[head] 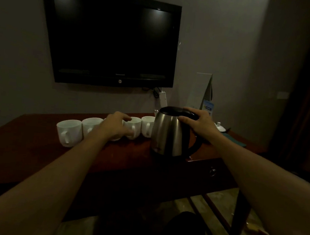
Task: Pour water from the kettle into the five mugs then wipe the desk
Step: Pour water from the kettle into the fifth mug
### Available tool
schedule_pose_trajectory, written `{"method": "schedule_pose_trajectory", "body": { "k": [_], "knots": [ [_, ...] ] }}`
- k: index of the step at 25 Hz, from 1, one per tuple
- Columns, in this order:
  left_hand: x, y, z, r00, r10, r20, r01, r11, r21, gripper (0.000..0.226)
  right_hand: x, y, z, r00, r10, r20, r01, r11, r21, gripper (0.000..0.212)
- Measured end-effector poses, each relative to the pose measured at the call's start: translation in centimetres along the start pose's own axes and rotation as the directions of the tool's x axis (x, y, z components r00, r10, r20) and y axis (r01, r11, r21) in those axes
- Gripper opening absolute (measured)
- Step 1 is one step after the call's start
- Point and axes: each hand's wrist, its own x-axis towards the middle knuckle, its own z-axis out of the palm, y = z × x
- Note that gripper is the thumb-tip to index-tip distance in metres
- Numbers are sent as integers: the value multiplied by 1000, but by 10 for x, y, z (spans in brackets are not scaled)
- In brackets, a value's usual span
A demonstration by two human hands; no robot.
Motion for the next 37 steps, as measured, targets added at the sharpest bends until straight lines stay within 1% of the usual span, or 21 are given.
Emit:
{"method": "schedule_pose_trajectory", "body": {
  "k": [2, 4, 7, 11, 14, 17, 19, 21, 24, 25, 29, 31, 34, 37],
  "knots": [
    [4, 17, 13, 998, 56, 26, -55, 998, -40, 68, 4, 5, -7, 1000, 14, 1, -14, 1000, -7, 41],
    [7, 31, 25, 994, 96, 47, -93, 994, -63, 69, 9, 8, -12, 1000, 20, 4, -20, 998, -52, 41],
    [12, 42, 40, 991, 112, 68, -107, 992, -68, 67, 13, 11, -15, 999, 4, -38, -9, 994, -109, 38],
    [12, 49, 52, 984, 110, 139, -91, 987, -133, 66, 18, 16, -17, 998, 13, -65, -22, 990, -140, 35],
    [9, 57, 62, 973, 146, 180, -132, 987, -88, 60, 24, 18, -18, 995, 61, -84, -74, 985, -159, 34],
    [9, 71, 68, 947, 194, 257, -164, 977, -134, 51, 26, 22, -17, 988, 132, -82, -145, 973, -179, 30],
    [9, 79, 72, 934, 223, 278, -184, 970, -160, 47, 24, 24, -19, 988, 129, -88, -145, 964, -221, 24],
    [9, 86, 77, 931, 242, 274, -189, 960, -204, 48, 22, 28, -23, 989, 104, -104, -128, 958, -258, 21],
    [11, 89, 85, 924, 253, 286, -204, 960, -190, 56, 23, 31, -25, 989, 107, -103, -130, 958, -255, 26],
    [13, 89, 88, 920, 250, 302, -200, 962, -187, 55, 25, 33, -27, 990, 105, -98, -126, 959, -255, 29],
    [19, 85, 101, 899, 251, 360, -187, 961, -202, 43, 37, 45, -34, 992, 84, -91, -110, 939, -327, 41],
    [22, 85, 107, 890, 256, 378, -183, 958, -220, 38, 40, 52, -36, 990, 98, -104, -127, 939, -319, 47],
    [28, 86, 113, 883, 250, 397, -146, 951, -273, 39, 45, 60, -35, 985, 116, -131, -147, 953, -265, 46],
    [35, 84, 116, 890, 237, 389, -116, 944, -309, 37, 51, 63, -35, 981, 139, -134, -170, 951, -259, 45]
  ]
}}
